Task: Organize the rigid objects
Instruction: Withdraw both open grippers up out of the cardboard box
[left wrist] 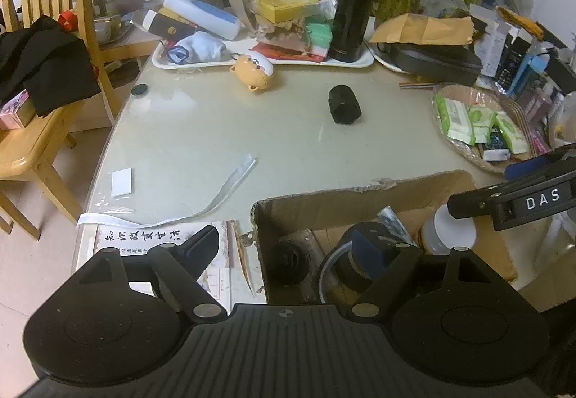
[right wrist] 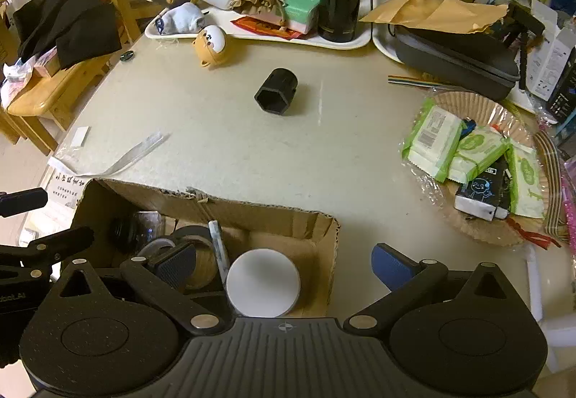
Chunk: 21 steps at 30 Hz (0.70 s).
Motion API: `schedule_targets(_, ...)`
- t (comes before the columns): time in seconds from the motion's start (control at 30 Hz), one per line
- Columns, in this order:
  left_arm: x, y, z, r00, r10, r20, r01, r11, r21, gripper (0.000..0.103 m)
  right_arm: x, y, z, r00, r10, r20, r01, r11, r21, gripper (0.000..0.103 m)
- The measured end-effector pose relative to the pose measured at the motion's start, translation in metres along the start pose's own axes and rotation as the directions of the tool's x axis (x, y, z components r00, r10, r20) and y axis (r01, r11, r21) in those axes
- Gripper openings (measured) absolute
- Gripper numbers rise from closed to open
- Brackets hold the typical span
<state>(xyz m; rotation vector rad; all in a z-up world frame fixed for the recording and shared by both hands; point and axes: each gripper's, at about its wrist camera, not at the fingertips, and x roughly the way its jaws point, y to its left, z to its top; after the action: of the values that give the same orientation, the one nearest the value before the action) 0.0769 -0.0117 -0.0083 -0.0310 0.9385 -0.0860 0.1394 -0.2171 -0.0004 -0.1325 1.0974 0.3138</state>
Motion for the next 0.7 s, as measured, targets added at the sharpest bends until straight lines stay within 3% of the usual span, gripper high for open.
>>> schedule_targets(0.7, -0.0057, -0.0026, 0.0021, 1.0, -0.019, 0.024, 0.019, 1.0, 0.016, 0.081, -0.0022, 0.0025, 0.0033, 0.999, -0.006, 0.045, 0.006, 1.0, -0.003, 0.103)
